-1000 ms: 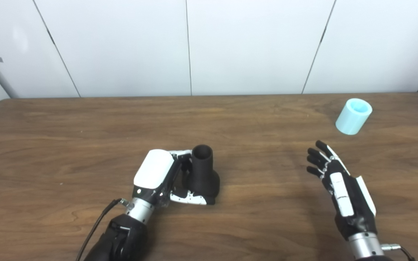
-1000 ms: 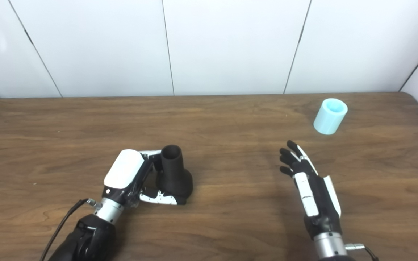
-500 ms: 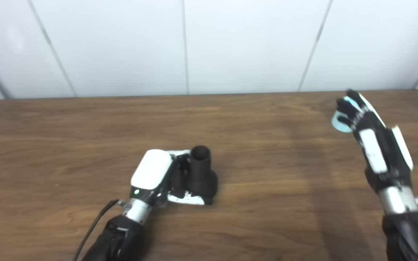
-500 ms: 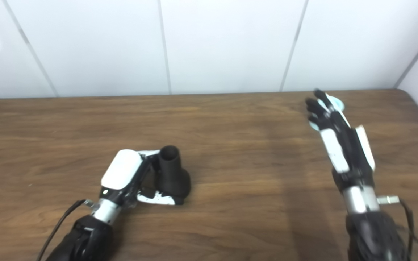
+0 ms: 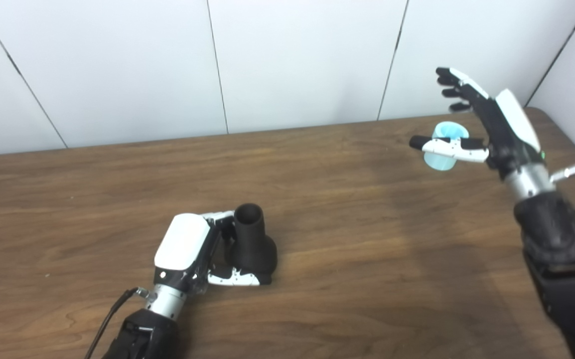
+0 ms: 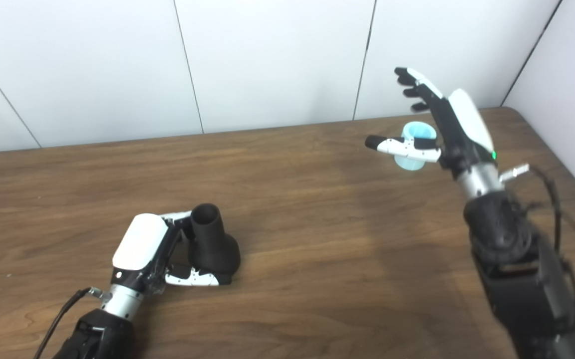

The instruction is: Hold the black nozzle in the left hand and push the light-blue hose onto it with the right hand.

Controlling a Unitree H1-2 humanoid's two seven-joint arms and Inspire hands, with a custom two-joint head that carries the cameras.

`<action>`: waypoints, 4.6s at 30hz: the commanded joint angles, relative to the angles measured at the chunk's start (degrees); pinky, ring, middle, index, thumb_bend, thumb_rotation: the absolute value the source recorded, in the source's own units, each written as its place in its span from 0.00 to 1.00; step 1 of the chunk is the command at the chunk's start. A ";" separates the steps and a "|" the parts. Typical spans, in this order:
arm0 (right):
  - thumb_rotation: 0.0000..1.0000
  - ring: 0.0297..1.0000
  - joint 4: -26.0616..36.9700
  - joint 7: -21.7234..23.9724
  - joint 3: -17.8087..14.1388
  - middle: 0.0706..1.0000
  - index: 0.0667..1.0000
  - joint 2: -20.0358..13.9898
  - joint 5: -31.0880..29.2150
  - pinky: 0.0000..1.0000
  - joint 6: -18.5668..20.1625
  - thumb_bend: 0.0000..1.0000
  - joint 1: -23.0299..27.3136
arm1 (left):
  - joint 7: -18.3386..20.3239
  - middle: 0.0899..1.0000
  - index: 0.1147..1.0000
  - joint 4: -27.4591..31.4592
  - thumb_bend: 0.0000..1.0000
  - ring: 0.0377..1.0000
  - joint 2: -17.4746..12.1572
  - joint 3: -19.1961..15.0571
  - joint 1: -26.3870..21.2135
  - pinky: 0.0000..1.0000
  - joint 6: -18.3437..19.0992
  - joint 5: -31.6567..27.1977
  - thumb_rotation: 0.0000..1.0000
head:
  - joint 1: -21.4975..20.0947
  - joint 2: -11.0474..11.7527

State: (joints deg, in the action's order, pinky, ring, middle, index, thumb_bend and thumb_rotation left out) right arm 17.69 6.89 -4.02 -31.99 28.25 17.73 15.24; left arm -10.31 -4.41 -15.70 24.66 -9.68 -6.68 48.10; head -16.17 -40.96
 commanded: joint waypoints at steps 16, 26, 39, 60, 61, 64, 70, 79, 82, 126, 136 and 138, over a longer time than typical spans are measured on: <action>0.31 0.99 -21.04 5.63 10.00 0.91 0.88 -11.42 15.44 0.99 -0.74 0.91 12.98 | 3.46 0.45 0.42 -7.64 0.48 0.48 -2.97 1.79 6.80 0.38 0.31 -1.23 0.00 | -2.22 0.39; 0.22 0.89 -28.37 6.46 9.77 0.87 0.86 -8.91 11.64 0.87 -0.04 0.94 16.30 | 4.10 0.44 0.42 -7.29 0.48 0.47 -3.16 1.85 7.10 0.37 1.04 -1.44 0.00 | -2.13 0.34; 0.12 0.76 -33.19 1.94 9.71 0.82 0.81 -7.39 9.91 0.67 -3.14 0.93 16.53 | 3.91 0.44 0.43 -7.49 0.48 0.46 -3.39 1.86 7.18 0.35 0.86 -1.47 0.00 | -2.51 0.36; 0.16 0.71 -32.16 3.00 10.85 0.75 0.80 -7.59 10.26 0.63 -2.57 0.87 16.44 | 4.23 0.44 0.43 -8.35 0.48 0.46 -3.12 2.41 6.83 0.36 1.23 -1.13 0.00 | -2.00 0.46; 0.16 0.71 -32.10 3.14 10.92 0.76 0.80 -7.56 10.31 0.64 -2.42 0.87 16.50 | 4.35 0.44 0.43 -8.27 0.48 0.46 -3.10 2.40 6.82 0.36 1.36 -1.14 0.00 | -1.99 0.39; 0.15 0.72 -32.00 3.41 10.87 0.77 0.79 -7.37 10.13 0.65 -2.27 0.86 16.58 | 4.30 0.44 0.43 -8.38 0.48 0.46 -3.00 2.44 6.78 0.35 1.48 -1.04 0.00 | -1.98 0.44; 0.12 0.70 -32.83 2.69 10.62 0.74 0.75 -6.93 9.23 0.65 -3.74 0.85 16.71 | 4.15 0.44 0.43 -8.89 0.48 0.46 -2.98 2.60 6.59 0.35 1.09 -1.07 0.00 | -2.03 0.42; 0.03 0.59 -32.07 2.43 10.89 0.63 0.62 -6.72 8.96 0.56 -4.44 0.80 16.67 | 5.08 0.44 0.43 -7.86 0.48 0.46 -2.93 3.01 6.87 0.36 1.88 -0.89 0.00 | -1.26 -0.04; 0.04 0.54 -31.83 2.56 10.40 0.50 0.47 -6.33 7.82 0.56 -4.68 0.55 16.57 | 4.90 0.44 0.43 -8.06 0.48 0.45 -3.06 3.26 6.88 0.35 1.28 -0.86 0.00 | -1.32 -0.15; 0.00 0.39 15.61 9.95 6.90 0.46 0.48 8.36 1.34 0.38 4.73 0.50 3.07 | 7.13 0.47 0.43 -6.23 0.48 0.47 0.11 5.15 6.99 0.36 5.39 0.02 0.00 | 11.17 -0.17; 0.00 0.37 22.48 13.36 7.07 0.46 0.52 11.67 -2.07 0.36 8.65 0.49 2.46 | 8.70 0.47 0.43 -4.19 0.48 0.48 0.93 6.00 7.22 0.37 7.96 0.28 0.00 | 13.92 -0.38; 0.00 0.37 22.81 13.37 7.29 0.47 0.51 12.05 -2.28 0.32 8.34 0.49 2.50 | 8.75 0.46 0.43 -3.92 0.48 0.47 1.15 6.23 7.24 0.36 8.39 0.37 0.00 | 14.70 -0.59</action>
State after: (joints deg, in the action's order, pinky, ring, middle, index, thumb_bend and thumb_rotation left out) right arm 37.93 20.67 3.81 -19.87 26.29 26.45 15.79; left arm -10.36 -3.10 -14.61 26.56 -9.88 -2.22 47.46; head -1.41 -41.48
